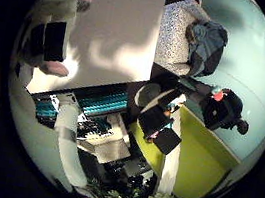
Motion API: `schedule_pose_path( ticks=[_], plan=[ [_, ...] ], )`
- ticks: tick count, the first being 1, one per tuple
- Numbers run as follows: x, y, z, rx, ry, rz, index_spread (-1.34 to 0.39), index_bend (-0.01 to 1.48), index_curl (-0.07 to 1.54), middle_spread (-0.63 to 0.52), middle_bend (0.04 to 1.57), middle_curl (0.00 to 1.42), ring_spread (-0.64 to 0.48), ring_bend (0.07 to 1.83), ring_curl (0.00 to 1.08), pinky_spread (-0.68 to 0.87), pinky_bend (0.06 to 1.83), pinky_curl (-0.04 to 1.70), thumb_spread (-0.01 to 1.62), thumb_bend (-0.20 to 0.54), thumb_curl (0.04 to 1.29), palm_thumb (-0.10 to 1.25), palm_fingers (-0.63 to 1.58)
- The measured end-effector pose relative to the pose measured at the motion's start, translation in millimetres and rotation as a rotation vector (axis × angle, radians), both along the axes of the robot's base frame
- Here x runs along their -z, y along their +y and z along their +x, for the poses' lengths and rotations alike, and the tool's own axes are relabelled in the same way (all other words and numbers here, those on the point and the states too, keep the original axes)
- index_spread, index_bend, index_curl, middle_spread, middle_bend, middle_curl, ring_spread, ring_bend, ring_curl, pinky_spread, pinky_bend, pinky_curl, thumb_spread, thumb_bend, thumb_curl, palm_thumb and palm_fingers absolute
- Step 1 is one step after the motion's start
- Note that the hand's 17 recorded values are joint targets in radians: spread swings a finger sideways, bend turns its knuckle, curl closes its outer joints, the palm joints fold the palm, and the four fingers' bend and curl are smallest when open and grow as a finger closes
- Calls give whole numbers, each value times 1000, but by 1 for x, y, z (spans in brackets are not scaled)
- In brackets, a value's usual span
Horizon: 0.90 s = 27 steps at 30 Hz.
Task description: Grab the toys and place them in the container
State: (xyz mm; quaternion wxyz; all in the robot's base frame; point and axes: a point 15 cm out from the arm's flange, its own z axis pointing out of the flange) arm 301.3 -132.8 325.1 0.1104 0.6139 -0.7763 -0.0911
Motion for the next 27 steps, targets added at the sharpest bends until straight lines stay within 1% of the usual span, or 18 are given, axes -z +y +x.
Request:
schedule_pose_path(
  ticks=[7, 10, 14, 16, 20, 23, 27],
  plan=[
    [-71, 10, -5, -35, -56, -36, -293, 1071, 958, -199, 1289, 941, -249, 1385, 819, -199, 1253, 1108, 817, -18, 781, 1011, 956],
    [-103, 26, -3, -75, -113, -55, -296, 1070, 967, -201, 1282, 947, -251, 1381, 825, -202, 1247, 1128, 818, -18, 787, 1009, 956],
    [-129, 56, 0, -138, -139, -59, -299, 1065, 978, -203, 1273, 955, -252, 1373, 832, -205, 1233, 1152, 829, -17, 794, 1006, 962],
    [-137, 75, 0, -171, -144, -59, -299, 1062, 981, -204, 1268, 958, -253, 1368, 835, -207, 1224, 1161, 834, -17, 796, 1005, 965],
    [-145, 117, 8, -229, -181, -66, -300, 1054, 986, -206, 1259, 965, -257, 1360, 846, -209, 1215, 1179, 839, -17, 800, 1004, 970],
    [-145, 151, 18, -280, -222, -67, -301, 1048, 989, -208, 1253, 970, -260, 1351, 854, -205, 1208, 1191, 828, -17, 806, 1013, 973],
    [-144, 196, 31, -334, -254, -58, -303, 1043, 994, -209, 1246, 976, -263, 1342, 865, -203, 1192, 1212, 810, -16, 813, 1015, 976]
  ],
)
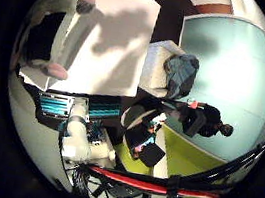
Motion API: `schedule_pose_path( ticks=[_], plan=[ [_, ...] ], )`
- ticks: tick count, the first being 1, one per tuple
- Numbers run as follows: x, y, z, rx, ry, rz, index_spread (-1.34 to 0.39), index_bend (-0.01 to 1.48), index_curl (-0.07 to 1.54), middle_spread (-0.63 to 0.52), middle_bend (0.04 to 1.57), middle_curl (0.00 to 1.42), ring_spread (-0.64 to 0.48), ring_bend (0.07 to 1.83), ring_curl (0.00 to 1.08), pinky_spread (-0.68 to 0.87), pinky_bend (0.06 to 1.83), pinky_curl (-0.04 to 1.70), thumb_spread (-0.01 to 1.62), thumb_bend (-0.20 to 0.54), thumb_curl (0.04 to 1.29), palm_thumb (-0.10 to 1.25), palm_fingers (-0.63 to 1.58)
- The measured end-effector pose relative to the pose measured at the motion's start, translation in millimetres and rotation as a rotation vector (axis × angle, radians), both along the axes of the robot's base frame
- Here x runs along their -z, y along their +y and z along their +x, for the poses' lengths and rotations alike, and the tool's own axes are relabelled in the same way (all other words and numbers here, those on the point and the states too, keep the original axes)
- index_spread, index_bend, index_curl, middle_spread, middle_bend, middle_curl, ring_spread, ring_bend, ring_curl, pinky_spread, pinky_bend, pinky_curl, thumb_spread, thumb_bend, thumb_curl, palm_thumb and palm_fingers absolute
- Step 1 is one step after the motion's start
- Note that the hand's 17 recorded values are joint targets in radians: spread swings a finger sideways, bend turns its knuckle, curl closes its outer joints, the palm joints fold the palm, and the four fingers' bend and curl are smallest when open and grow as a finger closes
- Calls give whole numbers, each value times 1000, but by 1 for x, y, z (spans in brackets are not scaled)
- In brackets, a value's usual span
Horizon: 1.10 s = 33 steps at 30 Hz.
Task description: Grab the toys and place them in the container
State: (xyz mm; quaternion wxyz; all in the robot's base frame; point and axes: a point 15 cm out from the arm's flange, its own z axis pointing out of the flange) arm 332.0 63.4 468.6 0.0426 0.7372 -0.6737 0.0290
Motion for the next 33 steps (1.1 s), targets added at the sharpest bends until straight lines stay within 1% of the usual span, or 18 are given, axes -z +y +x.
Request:
schedule_pose_path(
  ticks=[4, 8, 10, 12, 13, 14, 15, 16, 18, 19, 20, 21, 22, 23, 25, 26, 30, 33],
  plan=[
    [5, 39, 17, -51, -20, 14, -304, 1034, 996, -210, 1243, 979, -266, 1332, 871, -204, 1183, 1226, 804, -17, 819, 1016, 984],
    [16, 60, 30, -77, 6, 27, -305, 1024, 1000, -210, 1235, 982, -269, 1320, 880, -205, 1170, 1240, 802, -19, 822, 1012, 990],
    [20, 64, 31, -83, 14, 24, -307, 1021, 1003, -211, 1231, 983, -270, 1316, 883, -206, 1174, 1246, 818, -26, 816, 982, 992],
    [22, 68, 34, -85, 11, 26, -311, 977, 1004, -213, 1205, 979, -266, 1312, 869, -218, 1154, 1214, 865, -30, 798, 922, 983],
    [24, 69, 36, -86, 7, 28, -317, 918, 989, -210, 1179, 958, -266, 1290, 840, -240, 1106, 1158, 881, -31, 786, 884, 981],
    [27, 70, 38, -85, 10, 26, -328, 807, 968, -210, 1144, 932, -271, 1273, 811, -271, 1089, 1108, 886, -37, 770, 837, 950],
    [28, 70, 39, -84, 10, 25, -336, 728, 956, -212, 1116, 914, -279, 1269, 793, -303, 1056, 1075, 909, -46, 750, 799, 879],
    [31, 71, 40, -84, 12, 25, -355, 576, 910, -216, 1043, 873, -298, 1242, 745, -374, 1013, 1001, 974, -35, 710, 762, 782],
    [33, 71, 41, -87, 19, 24, -386, 361, 844, -221, 963, 824, -319, 1214, 688, -471, 983, 908, 1086, -21, 643, 731, 696],
    [34, 70, 41, -89, 20, 23, -413, 281, 799, -225, 883, 791, -316, 1151, 655, -470, 962, 883, 1128, -23, 612, 712, 528],
    [35, 70, 42, -90, 22, 23, -437, 262, 774, -228, 854, 775, -302, 1109, 643, -449, 935, 876, 1159, -21, 583, 700, 466],
    [37, 71, 43, -91, 26, 21, -454, 273, 754, -216, 782, 745, -276, 1037, 621, -389, 887, 880, 1178, -21, 562, 687, 306],
    [39, 70, 43, -93, 32, 18, -475, 274, 711, -201, 725, 708, -241, 977, 583, -312, 842, 862, 1198, -20, 537, 676, 268],
    [42, 70, 45, -90, 40, 15, -480, 270, 665, -156, 571, 637, -160, 882, 535, -194, 850, 855, 1210, -22, 511, 665, 153],
    [46, 67, 45, -86, 56, 11, -476, 221, 602, -89, 398, 550, -61, 807, 487, -35, 890, 850, 1212, -22, 485, 650, 41],
    [46, 66, 44, -82, 58, 9, -475, 185, 551, -51, 321, 498, -4, 769, 451, 84, 898, 829, 1207, -22, 466, 643, 38],
    [45, 64, 44, -83, 59, 10, -465, 157, 430, 1, 263, 427, 112, 702, 380, 326, 872, 753, 1186, -20, 433, 636, 24],
    [39, 62, 39, -84, 56, 12, -458, 162, 379, 9, 254, 401, 138, 685, 349, 410, 842, 698, 1178, -21, 418, 635, 49]
  ],
)
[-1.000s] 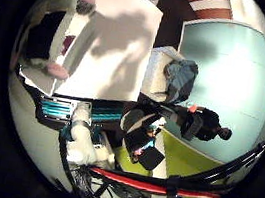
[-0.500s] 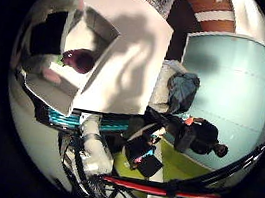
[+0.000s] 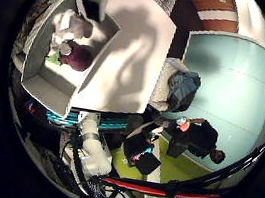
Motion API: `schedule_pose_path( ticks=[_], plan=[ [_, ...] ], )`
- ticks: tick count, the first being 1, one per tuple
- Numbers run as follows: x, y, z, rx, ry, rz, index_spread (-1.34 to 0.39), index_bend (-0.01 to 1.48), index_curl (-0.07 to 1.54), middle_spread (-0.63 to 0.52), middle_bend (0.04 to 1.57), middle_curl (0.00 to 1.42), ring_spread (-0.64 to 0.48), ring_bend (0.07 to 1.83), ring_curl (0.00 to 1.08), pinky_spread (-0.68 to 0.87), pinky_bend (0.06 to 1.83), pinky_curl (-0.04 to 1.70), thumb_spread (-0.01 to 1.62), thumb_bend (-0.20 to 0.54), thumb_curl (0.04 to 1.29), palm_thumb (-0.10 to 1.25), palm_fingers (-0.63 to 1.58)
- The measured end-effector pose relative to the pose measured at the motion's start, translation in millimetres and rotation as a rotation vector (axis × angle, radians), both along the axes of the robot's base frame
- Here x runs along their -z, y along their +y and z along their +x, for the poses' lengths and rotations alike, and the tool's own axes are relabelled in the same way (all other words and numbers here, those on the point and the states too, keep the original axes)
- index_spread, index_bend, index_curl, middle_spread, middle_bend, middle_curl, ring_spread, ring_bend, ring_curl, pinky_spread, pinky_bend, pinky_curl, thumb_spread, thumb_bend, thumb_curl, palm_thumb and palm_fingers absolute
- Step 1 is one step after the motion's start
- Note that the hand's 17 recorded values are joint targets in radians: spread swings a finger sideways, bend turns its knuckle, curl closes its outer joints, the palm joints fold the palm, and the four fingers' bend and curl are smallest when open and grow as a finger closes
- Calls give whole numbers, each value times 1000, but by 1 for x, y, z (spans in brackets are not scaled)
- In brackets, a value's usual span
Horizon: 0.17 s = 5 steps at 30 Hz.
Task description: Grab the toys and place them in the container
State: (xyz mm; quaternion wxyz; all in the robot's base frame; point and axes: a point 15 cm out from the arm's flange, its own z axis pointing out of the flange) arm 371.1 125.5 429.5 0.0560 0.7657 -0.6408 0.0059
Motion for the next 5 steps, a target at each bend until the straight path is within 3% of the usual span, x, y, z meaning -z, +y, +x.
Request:
schedule_pose_path(
  ticks=[5],
  plan=[
    [-26, -22, -14, 25, -35, 27, -435, 176, 341, 0, 270, 378, 141, 641, 301, 477, 767, 614, 1173, -17, 399, 639, 134]
  ],
)
